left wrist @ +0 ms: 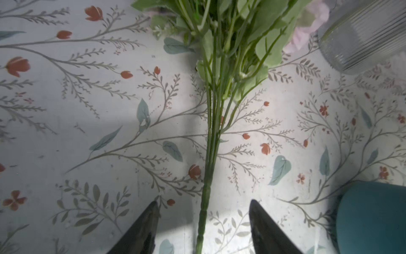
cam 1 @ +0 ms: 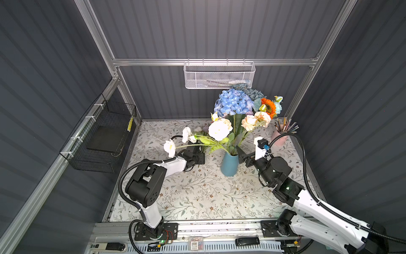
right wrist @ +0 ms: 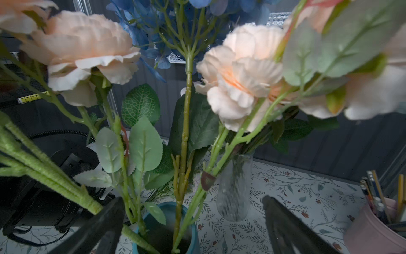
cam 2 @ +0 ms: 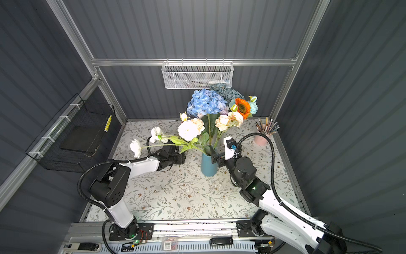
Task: Arrange flowers in a vase
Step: Place the flower in the vase, then pick up the flowers from the top-center of the table.
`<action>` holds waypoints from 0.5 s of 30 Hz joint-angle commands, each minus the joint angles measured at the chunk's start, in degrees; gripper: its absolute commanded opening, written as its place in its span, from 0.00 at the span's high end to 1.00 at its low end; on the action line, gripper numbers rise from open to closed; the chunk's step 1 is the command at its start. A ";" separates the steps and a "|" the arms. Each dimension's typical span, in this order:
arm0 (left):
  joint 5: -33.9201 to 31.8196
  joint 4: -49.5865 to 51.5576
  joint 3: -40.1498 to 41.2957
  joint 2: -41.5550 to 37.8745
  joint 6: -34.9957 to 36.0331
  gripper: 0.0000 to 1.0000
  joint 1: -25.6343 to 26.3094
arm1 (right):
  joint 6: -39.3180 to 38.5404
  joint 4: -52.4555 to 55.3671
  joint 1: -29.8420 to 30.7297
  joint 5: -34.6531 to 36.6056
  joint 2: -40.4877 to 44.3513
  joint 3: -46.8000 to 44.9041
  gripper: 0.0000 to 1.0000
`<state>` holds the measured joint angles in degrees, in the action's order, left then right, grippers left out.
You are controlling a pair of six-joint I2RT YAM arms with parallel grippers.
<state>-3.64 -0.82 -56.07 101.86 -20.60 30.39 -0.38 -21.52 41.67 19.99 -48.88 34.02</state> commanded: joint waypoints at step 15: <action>-1.77 1.81 -7.38 10.32 3.85 0.90 0.18 | 0.55 -1.07 -1.59 3.80 4.76 -2.16 0.01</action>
<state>-4.73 -0.91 -62.78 110.56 -17.54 30.39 -0.19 -21.80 40.32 22.55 -44.66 32.45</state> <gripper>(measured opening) 0.143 0.989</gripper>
